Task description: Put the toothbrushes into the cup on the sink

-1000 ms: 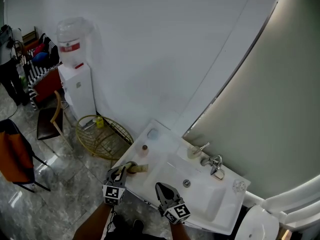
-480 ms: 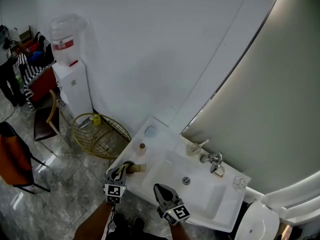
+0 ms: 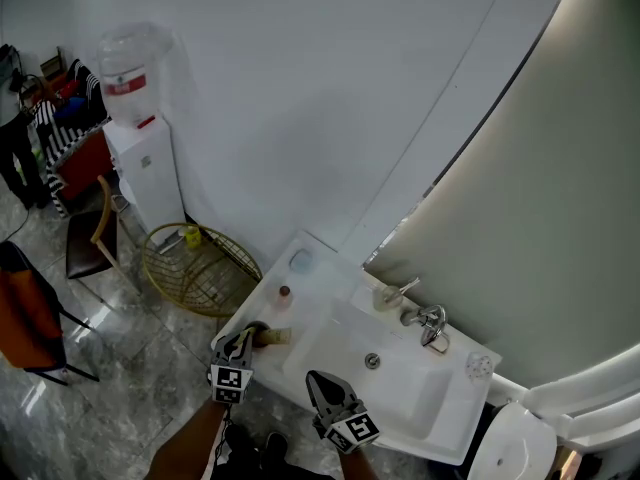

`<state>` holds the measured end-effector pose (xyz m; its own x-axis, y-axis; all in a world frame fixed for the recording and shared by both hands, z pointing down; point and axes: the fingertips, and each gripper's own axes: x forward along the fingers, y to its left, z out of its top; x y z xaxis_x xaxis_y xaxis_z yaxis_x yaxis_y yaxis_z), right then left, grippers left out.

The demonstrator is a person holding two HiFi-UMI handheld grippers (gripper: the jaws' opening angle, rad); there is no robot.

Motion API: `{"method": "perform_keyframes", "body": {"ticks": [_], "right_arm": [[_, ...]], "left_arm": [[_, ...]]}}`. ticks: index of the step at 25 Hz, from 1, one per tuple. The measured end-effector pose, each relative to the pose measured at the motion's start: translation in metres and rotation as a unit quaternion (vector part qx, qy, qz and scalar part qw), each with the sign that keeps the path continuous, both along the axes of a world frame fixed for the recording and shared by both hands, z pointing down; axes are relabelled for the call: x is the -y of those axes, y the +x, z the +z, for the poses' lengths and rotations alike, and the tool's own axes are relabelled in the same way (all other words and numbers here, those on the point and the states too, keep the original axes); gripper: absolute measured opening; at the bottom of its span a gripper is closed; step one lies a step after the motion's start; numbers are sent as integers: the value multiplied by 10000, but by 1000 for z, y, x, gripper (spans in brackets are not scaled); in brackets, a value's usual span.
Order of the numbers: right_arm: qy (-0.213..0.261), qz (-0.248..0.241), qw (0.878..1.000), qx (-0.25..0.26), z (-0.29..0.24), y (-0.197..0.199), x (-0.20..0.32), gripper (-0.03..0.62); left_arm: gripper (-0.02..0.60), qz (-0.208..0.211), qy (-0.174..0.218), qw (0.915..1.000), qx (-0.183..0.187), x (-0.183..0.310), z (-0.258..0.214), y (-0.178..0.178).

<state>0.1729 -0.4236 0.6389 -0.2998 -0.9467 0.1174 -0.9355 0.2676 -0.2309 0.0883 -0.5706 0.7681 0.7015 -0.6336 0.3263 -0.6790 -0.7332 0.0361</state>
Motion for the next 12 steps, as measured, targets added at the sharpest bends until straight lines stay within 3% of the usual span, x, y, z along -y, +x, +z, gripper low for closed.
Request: {"method": "perform_keyframes", "body": {"ticks": [6, 12], "right_arm": [[-18, -15, 10000, 21, 2, 0, 0, 28], [6, -19, 10000, 17, -1, 0, 0, 28]], "left_arm": [[46, 32, -153, 9998, 144, 0, 13, 3], [46, -39, -326, 9995, 39, 1, 19, 1]]}}
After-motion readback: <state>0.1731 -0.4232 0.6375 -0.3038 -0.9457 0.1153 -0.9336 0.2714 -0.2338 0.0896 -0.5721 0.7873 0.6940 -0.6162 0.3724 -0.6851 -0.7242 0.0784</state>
